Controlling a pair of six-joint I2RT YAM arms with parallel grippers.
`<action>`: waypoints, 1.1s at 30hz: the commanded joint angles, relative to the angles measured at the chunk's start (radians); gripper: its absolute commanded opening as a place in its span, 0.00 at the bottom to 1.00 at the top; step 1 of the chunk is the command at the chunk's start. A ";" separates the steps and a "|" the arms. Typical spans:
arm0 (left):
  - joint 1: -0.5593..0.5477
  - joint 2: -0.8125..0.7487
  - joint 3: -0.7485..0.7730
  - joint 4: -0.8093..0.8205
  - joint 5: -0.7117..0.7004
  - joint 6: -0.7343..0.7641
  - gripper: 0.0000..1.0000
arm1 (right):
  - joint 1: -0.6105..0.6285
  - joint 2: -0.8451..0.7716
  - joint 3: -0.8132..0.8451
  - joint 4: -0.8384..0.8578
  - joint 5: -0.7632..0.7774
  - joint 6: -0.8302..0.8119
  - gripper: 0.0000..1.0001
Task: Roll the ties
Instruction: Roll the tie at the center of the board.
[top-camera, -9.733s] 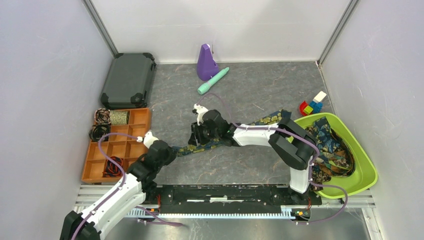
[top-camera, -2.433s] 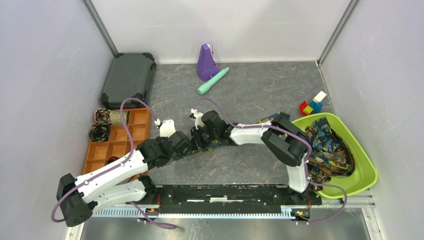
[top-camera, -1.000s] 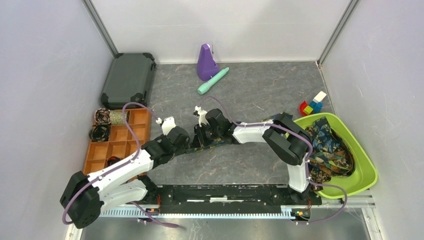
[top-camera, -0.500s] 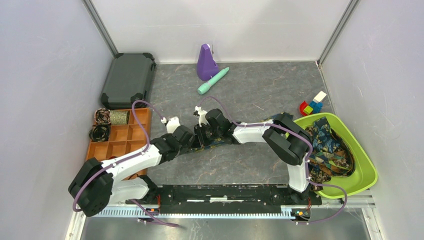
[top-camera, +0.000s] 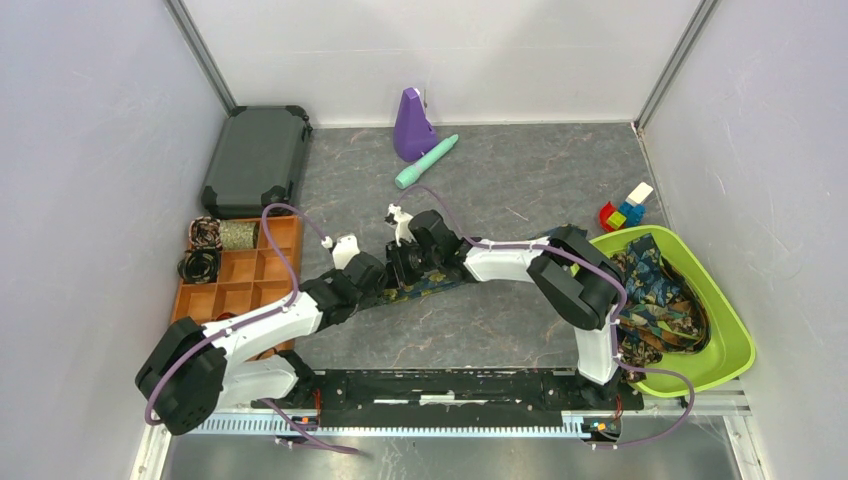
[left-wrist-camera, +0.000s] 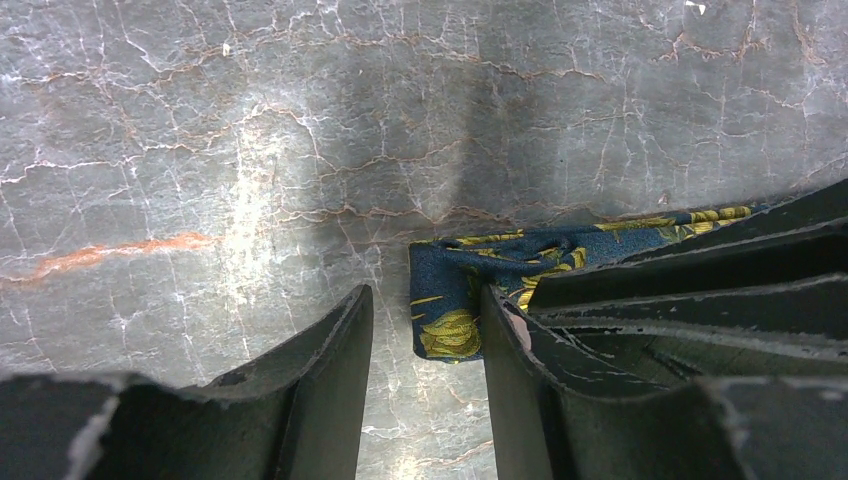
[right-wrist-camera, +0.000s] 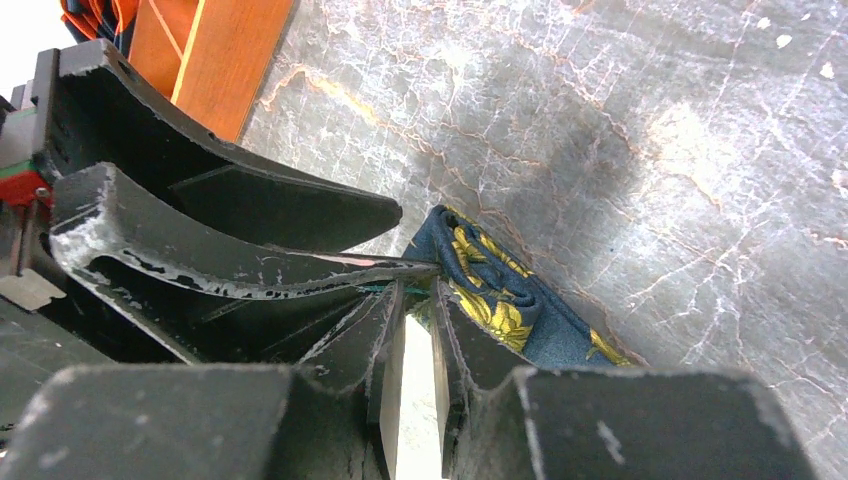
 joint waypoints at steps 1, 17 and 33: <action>0.006 0.001 -0.027 -0.019 0.025 0.036 0.50 | -0.011 -0.033 0.029 -0.002 0.018 0.000 0.21; 0.005 0.001 -0.029 -0.013 0.030 0.040 0.50 | -0.024 0.020 -0.076 0.065 0.031 0.004 0.20; 0.006 -0.034 -0.018 -0.032 0.034 0.048 0.53 | -0.022 -0.013 -0.142 0.085 0.049 -0.003 0.20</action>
